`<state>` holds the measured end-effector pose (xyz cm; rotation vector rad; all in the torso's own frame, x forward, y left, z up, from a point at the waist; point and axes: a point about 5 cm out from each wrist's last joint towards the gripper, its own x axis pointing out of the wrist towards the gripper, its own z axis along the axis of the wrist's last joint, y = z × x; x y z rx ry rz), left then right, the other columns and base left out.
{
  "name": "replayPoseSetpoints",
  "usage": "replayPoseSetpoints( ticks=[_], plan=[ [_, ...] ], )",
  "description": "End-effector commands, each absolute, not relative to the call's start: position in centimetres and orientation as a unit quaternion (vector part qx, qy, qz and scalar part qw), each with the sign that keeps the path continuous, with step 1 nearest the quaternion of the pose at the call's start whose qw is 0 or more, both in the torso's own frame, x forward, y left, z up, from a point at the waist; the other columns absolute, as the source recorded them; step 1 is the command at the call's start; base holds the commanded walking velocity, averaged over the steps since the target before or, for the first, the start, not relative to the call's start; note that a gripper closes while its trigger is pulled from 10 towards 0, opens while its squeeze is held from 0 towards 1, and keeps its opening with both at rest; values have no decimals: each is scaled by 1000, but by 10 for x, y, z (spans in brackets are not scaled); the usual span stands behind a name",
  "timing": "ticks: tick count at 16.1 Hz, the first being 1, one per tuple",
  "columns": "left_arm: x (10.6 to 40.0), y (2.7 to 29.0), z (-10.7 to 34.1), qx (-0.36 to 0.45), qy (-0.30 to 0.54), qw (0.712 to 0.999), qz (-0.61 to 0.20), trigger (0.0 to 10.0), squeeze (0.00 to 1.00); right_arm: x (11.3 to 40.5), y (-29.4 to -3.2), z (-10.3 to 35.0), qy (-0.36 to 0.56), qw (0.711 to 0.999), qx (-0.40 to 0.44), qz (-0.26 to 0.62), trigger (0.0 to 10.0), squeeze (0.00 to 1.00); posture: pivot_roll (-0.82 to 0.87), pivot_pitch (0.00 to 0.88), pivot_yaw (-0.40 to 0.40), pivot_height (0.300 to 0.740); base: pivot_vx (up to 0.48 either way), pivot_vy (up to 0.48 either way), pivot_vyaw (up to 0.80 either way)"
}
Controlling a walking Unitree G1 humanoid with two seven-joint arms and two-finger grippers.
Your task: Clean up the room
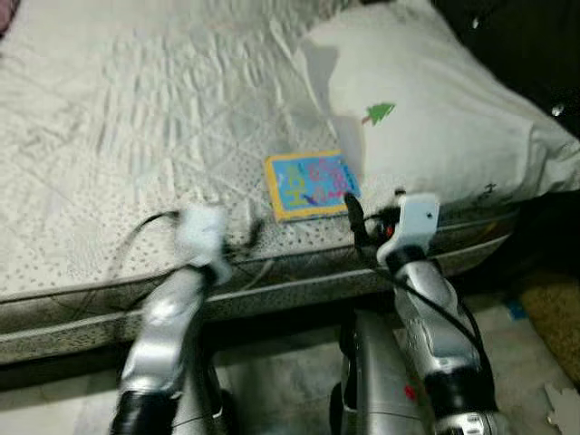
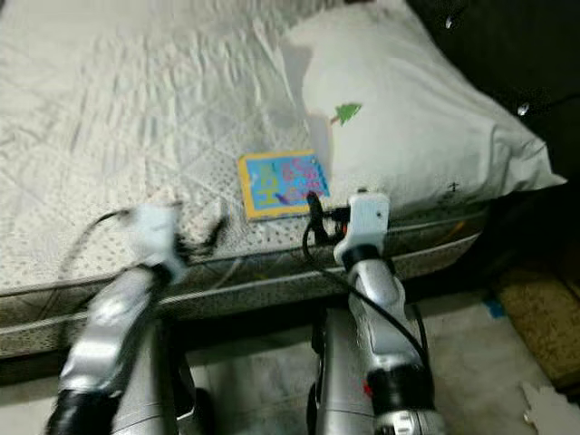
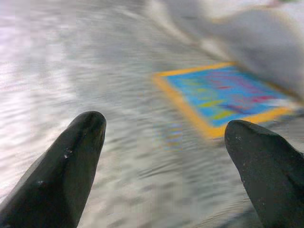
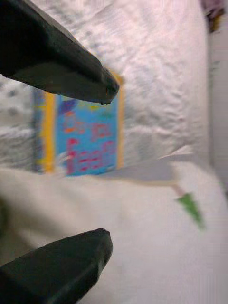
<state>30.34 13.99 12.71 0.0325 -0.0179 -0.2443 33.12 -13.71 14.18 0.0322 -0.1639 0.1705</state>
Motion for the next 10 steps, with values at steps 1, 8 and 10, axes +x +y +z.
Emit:
replayPoseSetpoints(
  ticks=[1, 8, 10],
  plan=[
    [301, 150, 130, 32, -13, 995, -98, 10000, 0, 331, -138, 138, -77, 993, 24, 82, 10000, 0, 32, 85, -8, 533, 0, 0, 0],
    [280, 189, 112, 111, -14, 993, 49, 10000, 0, 342, -130, 141, -87, 991, 58, 78, 10000, 0, 40, 25, 3, 611, 0, 0, 0],
    [277, 192, 112, 105, -32, 990, 86, 10000, 0, 342, -128, 139, -88, 991, 62, 77, 10000, 0, 45, 24, 2, 635, 0, 0, 0]
  ],
)
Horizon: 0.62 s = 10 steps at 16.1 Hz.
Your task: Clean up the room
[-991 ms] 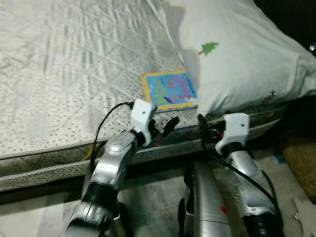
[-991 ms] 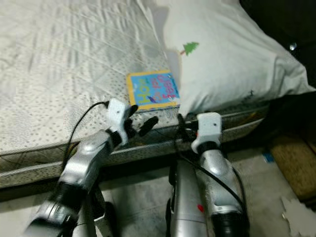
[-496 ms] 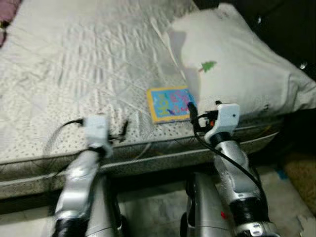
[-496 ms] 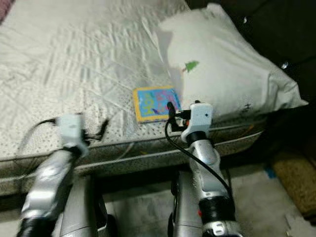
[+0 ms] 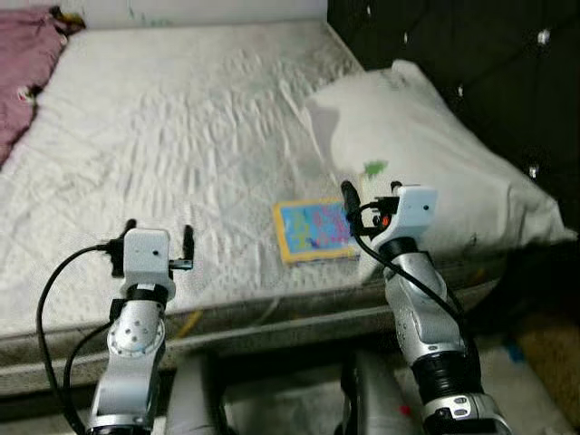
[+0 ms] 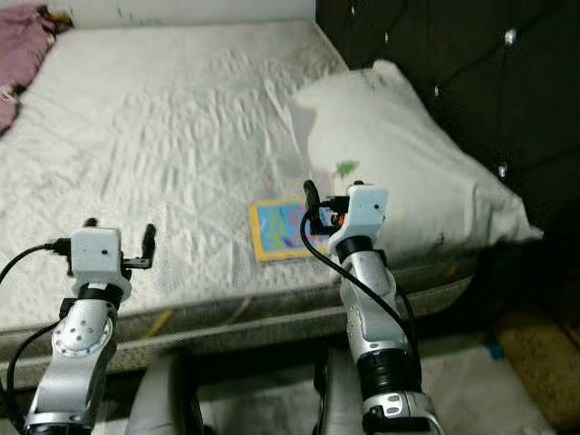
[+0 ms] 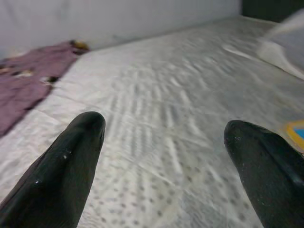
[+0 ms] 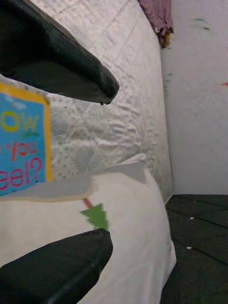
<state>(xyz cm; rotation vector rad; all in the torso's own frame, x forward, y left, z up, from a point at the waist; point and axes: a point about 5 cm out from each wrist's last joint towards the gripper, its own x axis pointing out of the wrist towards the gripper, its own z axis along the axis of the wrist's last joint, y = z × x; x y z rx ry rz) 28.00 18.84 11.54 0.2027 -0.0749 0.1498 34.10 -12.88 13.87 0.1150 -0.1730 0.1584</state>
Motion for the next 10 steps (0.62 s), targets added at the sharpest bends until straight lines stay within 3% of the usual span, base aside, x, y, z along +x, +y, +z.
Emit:
replayPoseSetpoints(
  ticks=[1, 4, 6, 7, 10],
  plan=[
    [276, 194, 112, 93, -34, 991, 95, 10000, 0, 341, -128, 138, -88, 991, 62, 75, 10000, 0, 46, 27, 4, 645, 0, 0, 0],
    [273, 203, 111, 124, -35, 985, 113, 10000, 0, 339, -131, 135, -85, 992, 75, 57, 10000, 0, 35, 40, 20, 678, 0, 0, 0],
    [278, 200, 111, 125, -50, 989, 56, 10000, 0, 337, -135, 128, -78, 993, 72, 46, 10000, 0, 29, 31, 31, 702, 0, 0, 0],
    [279, 202, 111, 140, -54, 986, 79, 10000, 0, 335, -135, 127, -75, 994, 73, 41, 10000, 0, 30, 17, 32, 717, 0, 0, 0],
    [284, 195, 110, 101, -54, 992, 57, 10000, 0, 334, -135, 126, -77, 994, 70, 41, 10000, 0, 35, 0, 29, 740, 0, 0, 0]
  ],
)
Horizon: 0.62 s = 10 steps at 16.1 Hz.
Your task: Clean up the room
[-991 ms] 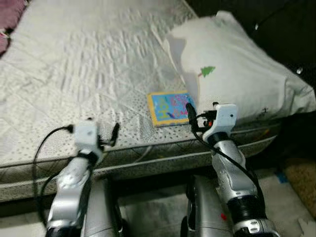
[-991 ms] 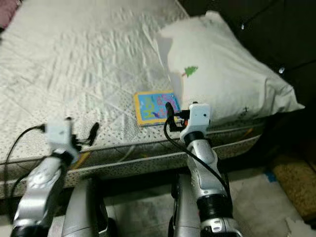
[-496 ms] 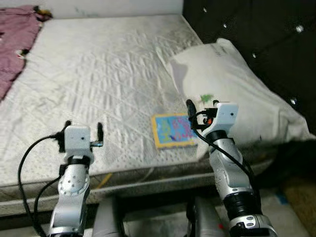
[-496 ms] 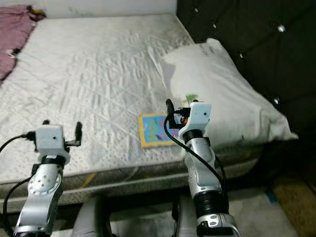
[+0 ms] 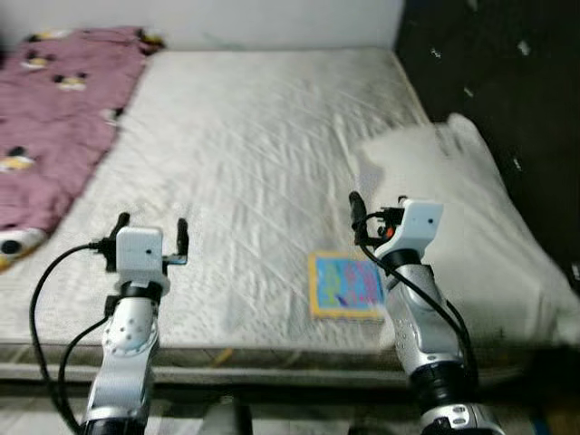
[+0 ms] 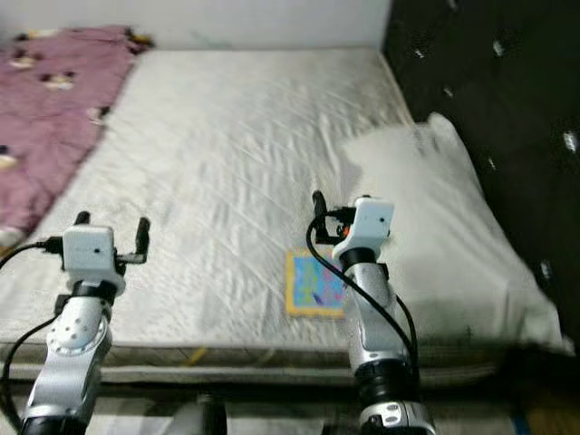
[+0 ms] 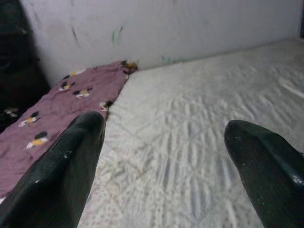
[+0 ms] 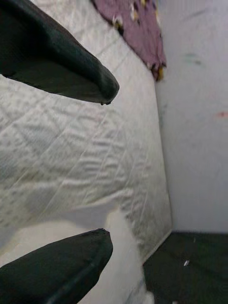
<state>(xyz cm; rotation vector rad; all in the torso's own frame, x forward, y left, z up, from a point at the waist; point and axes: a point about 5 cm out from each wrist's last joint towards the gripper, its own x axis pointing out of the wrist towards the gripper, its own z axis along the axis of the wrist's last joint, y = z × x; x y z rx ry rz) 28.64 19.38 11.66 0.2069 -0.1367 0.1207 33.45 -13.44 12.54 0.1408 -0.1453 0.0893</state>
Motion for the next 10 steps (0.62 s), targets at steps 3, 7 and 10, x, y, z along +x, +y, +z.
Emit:
replayPoseSetpoints(
  ticks=[3, 7, 10],
  plan=[
    [285, 184, 103, 112, -41, 991, 54, 10000, 0, 334, -142, 124, -74, 995, 63, 32, 10000, 0, 37, 0, 25, 740, 0, 0, 0],
    [282, 171, 86, 147, -32, 988, 31, 10000, 0, 329, -149, 105, -44, 998, 50, -4, 10000, 0, 21, 0, 13, 740, 0, 0, 0],
    [285, 183, 103, 121, -44, 991, 47, 10000, 0, 326, -159, 121, -74, 996, 39, -10, 10000, 0, 4, 0, 27, 740, 0, 0, 0]
  ],
)
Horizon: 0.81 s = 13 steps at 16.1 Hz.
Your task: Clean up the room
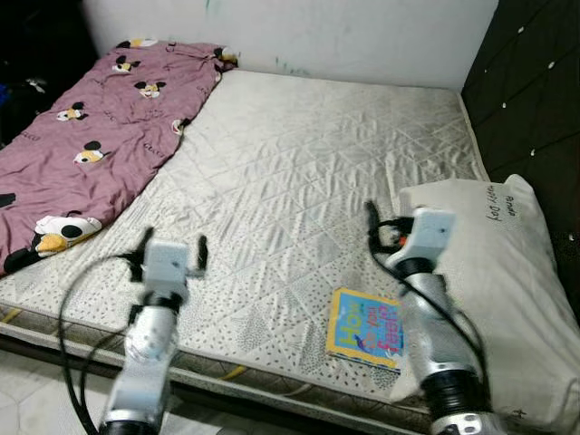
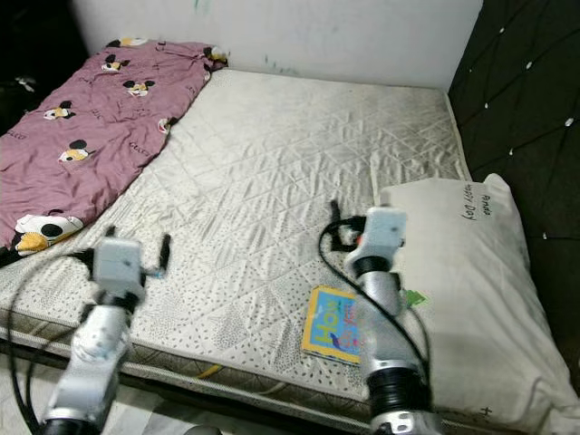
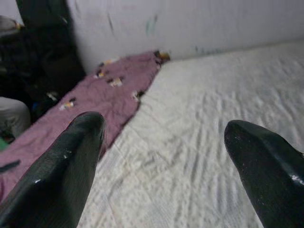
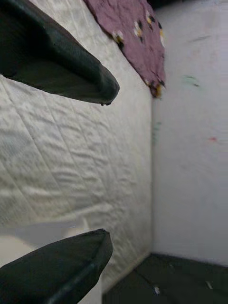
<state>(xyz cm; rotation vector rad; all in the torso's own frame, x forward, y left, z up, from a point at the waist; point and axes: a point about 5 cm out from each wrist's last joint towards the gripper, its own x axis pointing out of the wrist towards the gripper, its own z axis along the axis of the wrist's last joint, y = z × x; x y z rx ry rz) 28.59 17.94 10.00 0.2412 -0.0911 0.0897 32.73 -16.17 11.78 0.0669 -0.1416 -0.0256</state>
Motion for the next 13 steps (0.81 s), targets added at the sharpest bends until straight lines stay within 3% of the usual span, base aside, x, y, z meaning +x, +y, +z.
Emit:
replayPoseSetpoints(
  ticks=[1, 5, 11, 13],
  plan=[
    [286, 186, 100, 118, -44, 990, 56, 10000, 0, 323, -166, 110, -63, 998, 27, -17, 10000, 0, 4, 0, 31, 740, 0, 0, 0],
    [287, 178, 106, 103, -49, 993, 33, 10000, 0, 319, -179, 108, -59, 997, 17, -49, 10000, 0, 10, 4, 43, 740, 0, 0, 0],
    [277, 176, 94, 70, -32, 996, 43, 10000, 0, 317, -164, 103, -44, 998, 21, -29, 10000, 0, 4, 30, -17, 740, 0, 0, 0],
    [271, 172, 93, 55, -31, 997, 42, 10000, 0, 315, -165, 99, -35, 999, 22, -24, 10000, 0, 18, 56, -24, 740, 0, 0, -800]
  ],
)
